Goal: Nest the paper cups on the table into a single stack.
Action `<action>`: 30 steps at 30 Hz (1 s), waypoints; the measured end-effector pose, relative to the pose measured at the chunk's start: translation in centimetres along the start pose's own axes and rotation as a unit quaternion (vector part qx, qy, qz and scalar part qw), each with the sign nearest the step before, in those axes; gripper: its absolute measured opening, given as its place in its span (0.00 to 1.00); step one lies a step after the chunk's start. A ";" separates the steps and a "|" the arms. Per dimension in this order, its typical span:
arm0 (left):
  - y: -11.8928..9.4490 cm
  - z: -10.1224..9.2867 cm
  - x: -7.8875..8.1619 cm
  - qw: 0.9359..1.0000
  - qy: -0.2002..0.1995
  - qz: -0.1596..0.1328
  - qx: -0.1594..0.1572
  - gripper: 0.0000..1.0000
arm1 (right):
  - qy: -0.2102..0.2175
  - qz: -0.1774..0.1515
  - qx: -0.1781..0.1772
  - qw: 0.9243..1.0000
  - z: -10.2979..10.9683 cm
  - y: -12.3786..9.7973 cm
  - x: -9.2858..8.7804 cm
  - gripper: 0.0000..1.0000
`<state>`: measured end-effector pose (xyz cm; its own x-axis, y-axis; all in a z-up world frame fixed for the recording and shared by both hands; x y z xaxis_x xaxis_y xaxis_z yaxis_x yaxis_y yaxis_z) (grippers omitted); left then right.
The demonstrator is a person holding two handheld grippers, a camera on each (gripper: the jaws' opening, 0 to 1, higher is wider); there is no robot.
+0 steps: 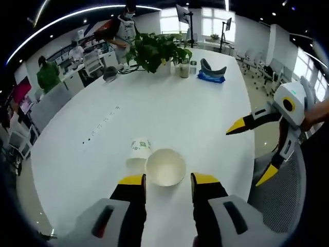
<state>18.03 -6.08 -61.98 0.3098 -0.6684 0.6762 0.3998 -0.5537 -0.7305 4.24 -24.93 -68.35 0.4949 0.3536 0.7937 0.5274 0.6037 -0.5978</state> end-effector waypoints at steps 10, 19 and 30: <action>-1.8 -1.5 -5.5 0.999 -0.036 0.016 0.028 0.46 | -0.014 0.003 0.009 1.000 -0.7 0.3 0.6 0.79; -3.3 -2.2 -9.4 0.994 -0.085 0.008 0.061 0.61 | -0.033 0.021 0.014 0.999 -2.5 0.8 0.6 0.79; -4.8 -3.7 -12.6 0.986 -0.148 0.006 0.071 0.62 | -0.104 0.073 0.018 0.992 -6.0 1.8 1.1 0.77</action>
Point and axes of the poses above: the point that each gripper's makers call its tool centre point, and the gripper's own axes: y roughly forward along the fingers, z roughly to its left, x roughly out of its top, the point moved 10 cm from there along -y, roughly backward along the fingers, and after that the axes turned 5 degrees about x, right-handed, at the moved point
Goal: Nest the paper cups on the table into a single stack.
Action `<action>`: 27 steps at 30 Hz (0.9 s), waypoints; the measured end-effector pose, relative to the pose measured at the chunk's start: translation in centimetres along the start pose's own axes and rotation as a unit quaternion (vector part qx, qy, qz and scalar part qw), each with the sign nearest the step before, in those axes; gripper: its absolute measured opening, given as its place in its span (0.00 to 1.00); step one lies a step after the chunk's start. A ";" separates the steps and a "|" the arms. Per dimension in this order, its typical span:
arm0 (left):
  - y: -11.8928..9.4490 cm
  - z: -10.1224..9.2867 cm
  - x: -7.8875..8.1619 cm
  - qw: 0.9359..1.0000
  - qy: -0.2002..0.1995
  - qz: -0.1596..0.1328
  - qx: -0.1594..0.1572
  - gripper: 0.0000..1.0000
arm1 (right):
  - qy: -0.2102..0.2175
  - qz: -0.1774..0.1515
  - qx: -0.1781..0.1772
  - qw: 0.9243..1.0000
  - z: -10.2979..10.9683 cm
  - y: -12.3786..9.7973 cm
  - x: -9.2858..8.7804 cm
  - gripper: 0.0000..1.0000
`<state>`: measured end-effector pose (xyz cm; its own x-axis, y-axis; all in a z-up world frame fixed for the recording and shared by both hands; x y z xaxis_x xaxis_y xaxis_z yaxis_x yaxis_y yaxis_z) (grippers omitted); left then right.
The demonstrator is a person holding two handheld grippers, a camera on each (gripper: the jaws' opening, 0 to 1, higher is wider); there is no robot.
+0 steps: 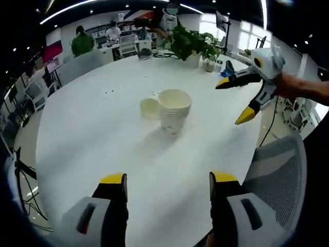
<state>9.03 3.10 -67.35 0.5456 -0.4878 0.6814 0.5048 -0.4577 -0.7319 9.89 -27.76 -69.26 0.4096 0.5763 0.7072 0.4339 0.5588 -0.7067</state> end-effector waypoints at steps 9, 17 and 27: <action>-0.7 -0.6 -0.3 0.999 -0.041 -0.026 -0.001 0.64 | -0.042 0.024 -0.001 0.999 -4.1 1.8 0.9 0.76; -1.2 -0.3 -0.3 0.997 -0.063 -0.033 0.010 0.63 | -0.082 0.038 0.003 0.996 -7.4 3.2 2.9 0.75; -1.6 0.0 0.1 0.995 -0.090 -0.049 0.013 0.62 | -0.175 0.078 0.033 0.981 -10.1 6.0 5.1 0.74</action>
Point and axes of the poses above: the point that each gripper's makers call its tool centre point, and the gripper's own axes: y roughly forward along the fingers, z roughly to its left, x roughly out of its top, the point moved 10 cm from there along -y, roughly backward along the fingers, and after that the axes turned 5 degrees about x, right-handed, at the moved point
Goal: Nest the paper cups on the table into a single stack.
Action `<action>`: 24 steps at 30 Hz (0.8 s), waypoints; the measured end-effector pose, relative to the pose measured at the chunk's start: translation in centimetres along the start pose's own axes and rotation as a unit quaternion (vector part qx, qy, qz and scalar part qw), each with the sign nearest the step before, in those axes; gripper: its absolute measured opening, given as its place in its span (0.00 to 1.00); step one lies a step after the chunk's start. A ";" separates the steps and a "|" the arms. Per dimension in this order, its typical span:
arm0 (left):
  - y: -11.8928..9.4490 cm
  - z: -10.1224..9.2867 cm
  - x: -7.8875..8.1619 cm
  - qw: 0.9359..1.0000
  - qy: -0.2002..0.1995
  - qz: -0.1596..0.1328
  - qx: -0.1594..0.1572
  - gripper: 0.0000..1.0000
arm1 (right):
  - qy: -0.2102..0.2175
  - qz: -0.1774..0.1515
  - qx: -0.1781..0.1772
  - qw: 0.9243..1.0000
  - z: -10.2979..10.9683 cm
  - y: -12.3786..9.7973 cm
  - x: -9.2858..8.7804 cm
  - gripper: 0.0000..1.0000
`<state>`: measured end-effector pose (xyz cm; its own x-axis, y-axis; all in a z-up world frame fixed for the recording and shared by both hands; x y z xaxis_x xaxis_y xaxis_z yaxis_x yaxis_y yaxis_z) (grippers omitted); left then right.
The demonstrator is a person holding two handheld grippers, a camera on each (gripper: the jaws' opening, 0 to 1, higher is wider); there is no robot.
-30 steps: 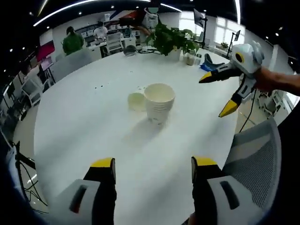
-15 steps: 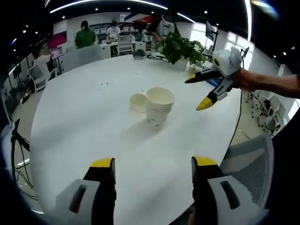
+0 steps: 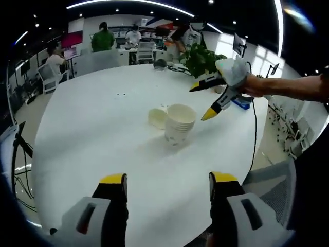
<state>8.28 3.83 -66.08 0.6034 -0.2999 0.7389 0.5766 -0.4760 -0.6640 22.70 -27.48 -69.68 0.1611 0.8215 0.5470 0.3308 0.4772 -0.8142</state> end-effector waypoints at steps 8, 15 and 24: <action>0.0 -0.2 -0.7 1.000 -0.008 0.004 0.004 0.61 | -0.076 0.022 0.033 0.996 -1.0 2.7 2.7 0.70; -0.8 0.3 -1.7 1.000 -0.021 0.008 0.018 0.61 | -0.146 0.051 0.063 0.986 -2.3 5.5 4.0 0.69; -2.2 1.0 -1.3 0.999 -0.033 0.007 0.033 0.58 | -0.205 0.075 0.098 0.971 -3.0 8.5 4.9 0.66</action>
Point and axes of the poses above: the point that each gripper's makers call its tool centre point, and the gripper's own axes: y roughly forward along the fingers, z roughly to its left, x roughly out of its top, the point moved 10 cm from there along -y, roughly backward along the fingers, and after that the axes turned 5 degrees about x, right-handed, at the moved point
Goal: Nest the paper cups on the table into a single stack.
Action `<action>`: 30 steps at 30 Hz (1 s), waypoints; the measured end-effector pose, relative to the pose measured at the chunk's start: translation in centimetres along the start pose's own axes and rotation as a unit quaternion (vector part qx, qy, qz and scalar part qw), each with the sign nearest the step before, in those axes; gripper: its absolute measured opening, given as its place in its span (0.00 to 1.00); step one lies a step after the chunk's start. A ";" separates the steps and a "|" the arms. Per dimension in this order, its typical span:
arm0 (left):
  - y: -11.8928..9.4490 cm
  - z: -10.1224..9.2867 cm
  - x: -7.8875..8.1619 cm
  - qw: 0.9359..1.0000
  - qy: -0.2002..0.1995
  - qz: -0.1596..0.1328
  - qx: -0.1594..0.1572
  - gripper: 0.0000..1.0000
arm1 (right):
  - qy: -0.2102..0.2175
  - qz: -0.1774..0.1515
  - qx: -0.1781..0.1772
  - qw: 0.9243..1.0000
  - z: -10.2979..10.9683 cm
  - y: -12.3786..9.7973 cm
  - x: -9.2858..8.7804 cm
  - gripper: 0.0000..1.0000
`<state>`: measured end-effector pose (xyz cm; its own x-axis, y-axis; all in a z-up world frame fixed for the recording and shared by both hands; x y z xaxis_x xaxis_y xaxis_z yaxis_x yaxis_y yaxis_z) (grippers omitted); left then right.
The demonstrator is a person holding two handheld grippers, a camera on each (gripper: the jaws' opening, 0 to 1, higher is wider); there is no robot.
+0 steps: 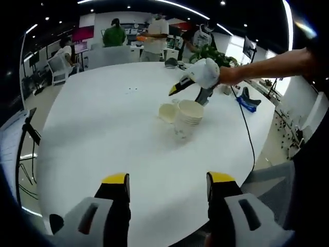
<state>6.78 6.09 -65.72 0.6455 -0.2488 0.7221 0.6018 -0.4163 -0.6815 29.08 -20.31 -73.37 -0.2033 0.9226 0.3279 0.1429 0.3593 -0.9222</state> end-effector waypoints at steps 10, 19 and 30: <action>-0.2 0.3 -0.2 1.000 -0.002 0.004 0.007 0.57 | -0.022 0.038 0.021 0.999 0.4 2.1 -0.8 0.39; -0.3 0.3 0.0 1.000 -0.002 0.004 0.006 0.56 | 0.106 0.002 -0.013 0.994 -0.2 0.5 -2.2 0.38; 0.1 0.3 1.2 1.000 0.005 -0.007 -0.005 0.55 | 0.234 -0.086 -0.091 0.964 0.4 -5.7 -1.3 0.37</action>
<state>7.77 5.96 -64.93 0.6328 -0.2511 0.7325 0.6061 -0.4282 -0.6703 28.17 -23.64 -68.62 0.2141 0.7939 0.5691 0.3215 0.4929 -0.8085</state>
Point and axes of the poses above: the point that each gripper's makers call its tool centre point, and the gripper's own axes: y roughly forward along the fingers, z roughly to its left, x roughly out of its top, the point moved 10 cm from there along -y, roughly backward along the fingers, and after that the axes turned 5 degrees about x, right-handed, at the moved point
